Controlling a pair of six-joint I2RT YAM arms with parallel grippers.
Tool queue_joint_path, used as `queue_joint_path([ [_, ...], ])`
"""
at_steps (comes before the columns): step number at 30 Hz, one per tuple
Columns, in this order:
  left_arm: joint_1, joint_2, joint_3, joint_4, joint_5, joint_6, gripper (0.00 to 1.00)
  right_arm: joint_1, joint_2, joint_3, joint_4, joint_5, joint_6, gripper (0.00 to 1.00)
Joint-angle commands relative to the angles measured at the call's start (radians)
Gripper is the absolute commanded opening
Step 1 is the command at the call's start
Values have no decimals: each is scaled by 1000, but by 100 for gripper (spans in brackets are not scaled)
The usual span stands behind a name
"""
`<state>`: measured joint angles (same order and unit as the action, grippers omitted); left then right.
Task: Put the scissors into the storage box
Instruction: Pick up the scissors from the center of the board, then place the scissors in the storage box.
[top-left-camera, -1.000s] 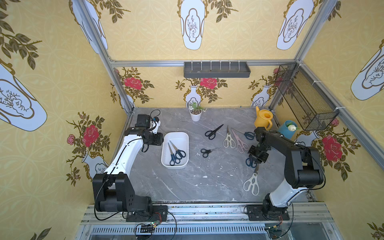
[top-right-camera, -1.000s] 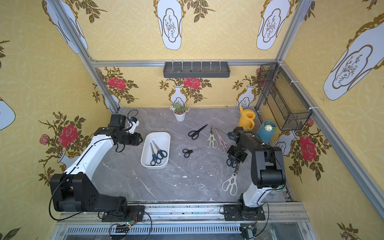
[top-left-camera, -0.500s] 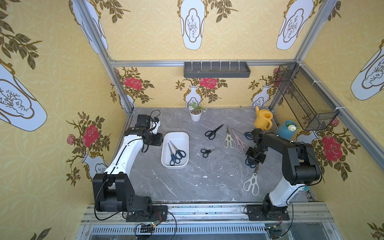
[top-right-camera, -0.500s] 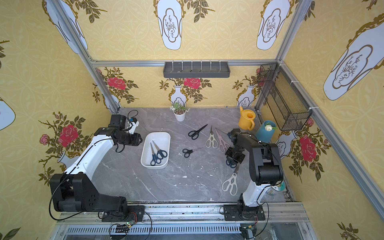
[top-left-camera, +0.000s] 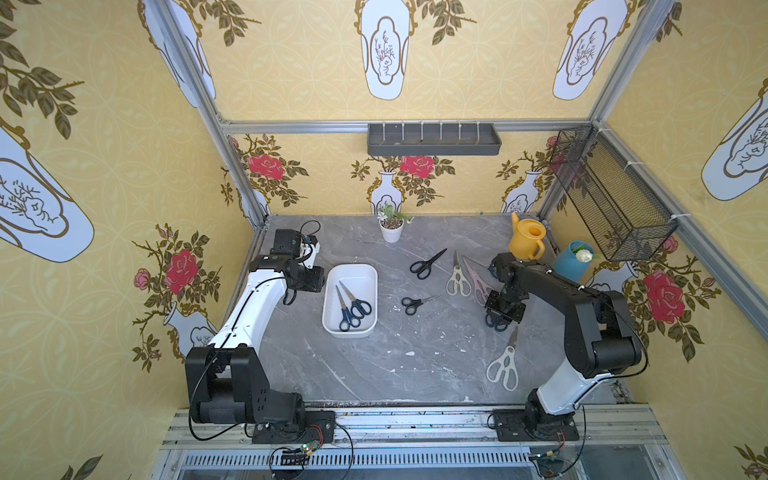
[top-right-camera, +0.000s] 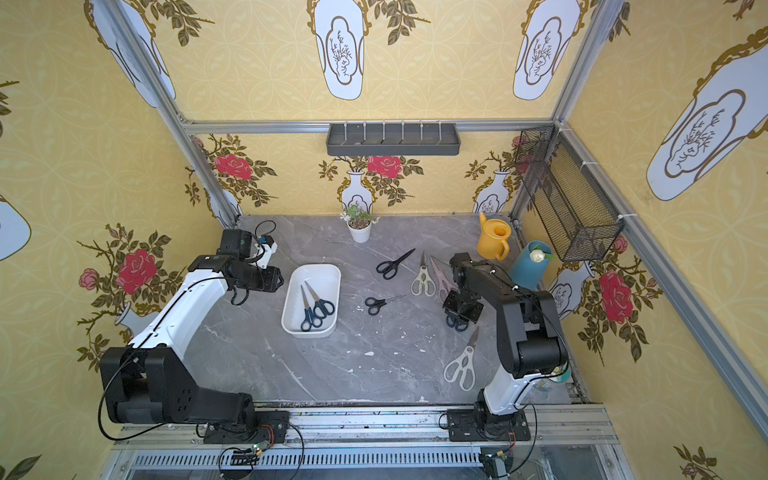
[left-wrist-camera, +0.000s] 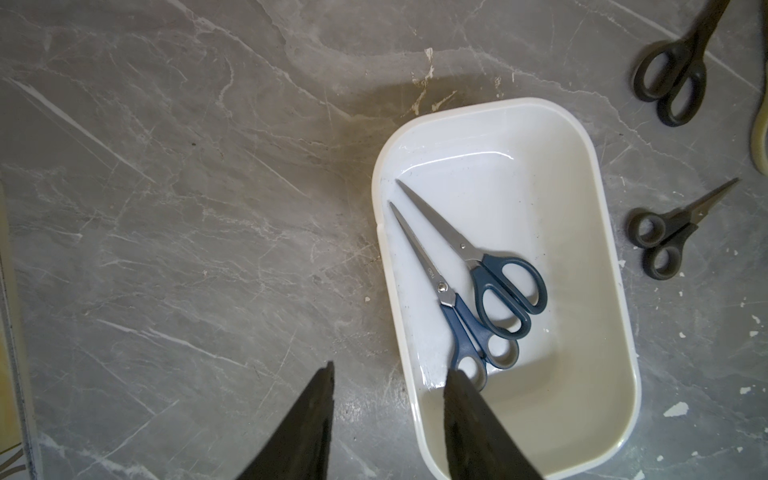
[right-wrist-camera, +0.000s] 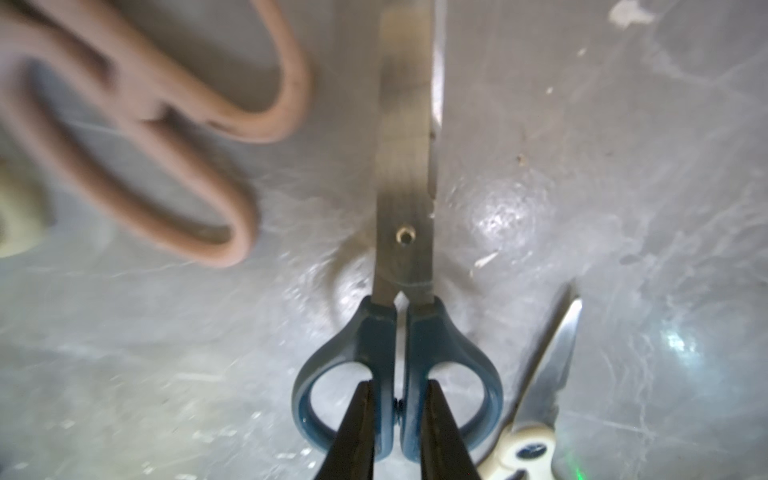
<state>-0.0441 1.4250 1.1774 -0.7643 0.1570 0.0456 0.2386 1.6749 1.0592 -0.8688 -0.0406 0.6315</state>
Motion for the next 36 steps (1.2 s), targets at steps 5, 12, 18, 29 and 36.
queue_joint_path([
  [5,1,17,16,14,-16,9,48,167,-37,73,-76,-56,131,18],
  [12,8,29,29,15,-39,11,48,417,144,362,-73,-86,248,19],
  [18,72,4,-1,12,-6,19,49,586,409,740,-55,-175,273,20],
  [29,178,-91,-109,14,43,36,48,699,579,973,74,-329,336,20],
  [36,178,-113,-133,31,51,20,48,750,709,1135,46,-351,309,21],
])
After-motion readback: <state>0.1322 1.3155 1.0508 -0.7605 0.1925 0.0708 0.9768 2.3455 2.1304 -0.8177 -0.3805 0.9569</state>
